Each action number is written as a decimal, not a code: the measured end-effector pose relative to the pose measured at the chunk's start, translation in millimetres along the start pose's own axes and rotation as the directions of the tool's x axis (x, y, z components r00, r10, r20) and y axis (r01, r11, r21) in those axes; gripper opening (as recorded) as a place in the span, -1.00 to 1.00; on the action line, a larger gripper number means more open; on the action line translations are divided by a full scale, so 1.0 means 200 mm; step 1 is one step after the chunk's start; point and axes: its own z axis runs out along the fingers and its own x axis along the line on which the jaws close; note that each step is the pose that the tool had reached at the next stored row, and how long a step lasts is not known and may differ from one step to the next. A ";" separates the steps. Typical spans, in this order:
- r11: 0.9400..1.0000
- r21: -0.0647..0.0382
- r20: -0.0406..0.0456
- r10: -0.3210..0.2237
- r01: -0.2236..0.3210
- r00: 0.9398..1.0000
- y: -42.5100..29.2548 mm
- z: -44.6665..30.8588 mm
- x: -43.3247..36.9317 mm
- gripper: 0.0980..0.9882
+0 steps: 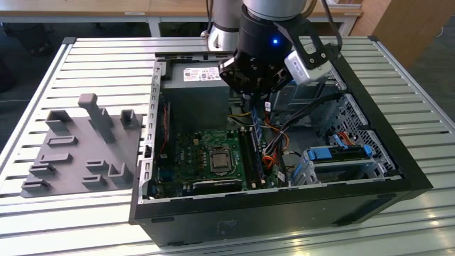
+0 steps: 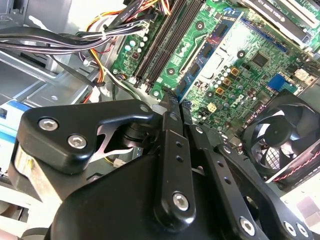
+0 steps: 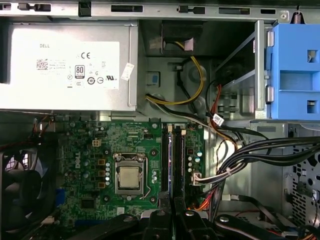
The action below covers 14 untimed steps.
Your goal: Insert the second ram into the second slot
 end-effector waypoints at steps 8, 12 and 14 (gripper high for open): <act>1.000 0.000 0.000 0.000 0.000 1.000 0.000 0.015 0.000 -0.91; 1.000 0.000 0.000 0.000 0.000 1.000 -0.001 0.022 0.000 -0.91; 1.000 0.000 0.000 0.000 0.000 1.000 -0.001 0.025 0.000 -0.91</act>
